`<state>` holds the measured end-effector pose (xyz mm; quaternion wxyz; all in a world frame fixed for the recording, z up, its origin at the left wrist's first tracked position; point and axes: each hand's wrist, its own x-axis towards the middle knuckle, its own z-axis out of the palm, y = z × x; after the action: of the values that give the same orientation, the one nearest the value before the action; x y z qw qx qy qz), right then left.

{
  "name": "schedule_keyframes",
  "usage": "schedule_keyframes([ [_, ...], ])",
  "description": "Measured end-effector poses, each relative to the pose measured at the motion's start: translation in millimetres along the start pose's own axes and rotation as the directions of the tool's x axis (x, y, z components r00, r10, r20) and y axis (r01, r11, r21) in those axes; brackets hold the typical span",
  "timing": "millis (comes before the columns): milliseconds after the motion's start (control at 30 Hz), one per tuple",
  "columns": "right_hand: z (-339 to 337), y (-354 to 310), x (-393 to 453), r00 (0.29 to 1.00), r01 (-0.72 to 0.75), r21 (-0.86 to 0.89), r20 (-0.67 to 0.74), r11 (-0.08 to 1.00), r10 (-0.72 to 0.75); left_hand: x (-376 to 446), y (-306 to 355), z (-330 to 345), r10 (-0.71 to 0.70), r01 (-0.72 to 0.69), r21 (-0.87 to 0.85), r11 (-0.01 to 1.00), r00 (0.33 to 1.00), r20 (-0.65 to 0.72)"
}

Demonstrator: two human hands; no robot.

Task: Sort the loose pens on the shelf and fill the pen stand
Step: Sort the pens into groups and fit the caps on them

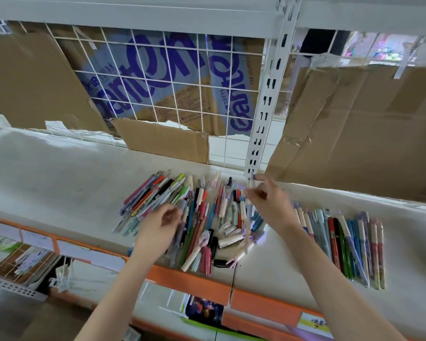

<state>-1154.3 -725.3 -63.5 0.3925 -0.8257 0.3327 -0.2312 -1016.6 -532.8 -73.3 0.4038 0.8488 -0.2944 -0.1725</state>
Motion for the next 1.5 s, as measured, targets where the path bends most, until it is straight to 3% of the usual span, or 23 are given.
schedule_keyframes([
  [167,-6.7,37.3,-8.0,0.998,-0.066,-0.367,-0.028,0.928,0.06,-0.1,-15.2,6.1,0.084,-0.06,0.254,0.965,0.993,-0.084],
  [300,-4.9,47.4,-16.3,0.997,-0.072,-0.497,-0.009,0.865,0.077,-2.4,-12.4,15.5,0.143,-0.108,0.423,0.9,0.988,-0.053],
  [400,-3.8,50.1,-20.7,0.999,-0.052,-0.504,-0.021,0.862,0.048,-3.7,-9.7,17.7,0.139,-0.099,0.531,0.842,0.99,-0.036],
  [467,-9.3,49.6,-22.0,0.993,-0.108,-0.502,-0.017,0.858,0.114,-4.3,-10.2,18.3,0.125,-0.086,0.56,0.824,0.992,-0.031],
  [567,-17.8,43.5,-21.2,0.975,-0.207,-0.521,-0.041,0.828,0.218,-3.4,-13.0,19.7,0.136,-0.09,0.566,0.82,0.99,-0.038],
  [633,-14.2,34.7,-16.9,0.98,-0.187,-0.538,-0.046,0.822,0.193,-1.9,-14.9,20.8,0.149,-0.101,0.539,0.837,0.988,-0.046],
  [767,19.9,8.3,-2.8,0.993,0.109,-0.396,0.083,0.912,-0.082,-0.9,-13.5,17.6,0.159,-0.113,0.482,0.869,0.986,-0.055],
  [833,37.8,-2.3,7.4,0.981,0.178,-0.357,0.135,0.917,-0.138,-2.2,-10.9,15.7,0.163,-0.12,0.436,0.892,0.985,-0.062],
  [1067,64.8,-5.1,35.2,0.978,0.004,-0.383,0.192,0.924,0.076,-9.1,-6.8,11.6,0.141,-0.109,0.302,0.947,0.986,-0.088],
  [1267,58.8,-9.8,33.7,0.95,-0.022,-0.516,0.256,0.856,0.178,-9.2,-8.0,12.2,0.122,-0.104,0.217,0.971,0.99,-0.069],
  [1333,53.6,-9.9,33.2,0.957,-0.08,-0.398,0.226,0.914,0.182,-8.4,-7.0,13.4,0.117,-0.107,0.174,0.979,0.992,-0.047],
  [1400,46.2,-12.8,31.6,0.959,-0.209,-0.059,0.183,0.976,0.217,-8.6,-5.1,15.4,0.129,-0.126,0.104,0.987,0.991,-0.026],
  [1500,38.2,-15.8,23.5,0.947,-0.319,0.477,0.183,0.819,0.263,-8.0,-2.3,17.5,0.136,-0.137,0.009,0.991,0.991,0.015],
])
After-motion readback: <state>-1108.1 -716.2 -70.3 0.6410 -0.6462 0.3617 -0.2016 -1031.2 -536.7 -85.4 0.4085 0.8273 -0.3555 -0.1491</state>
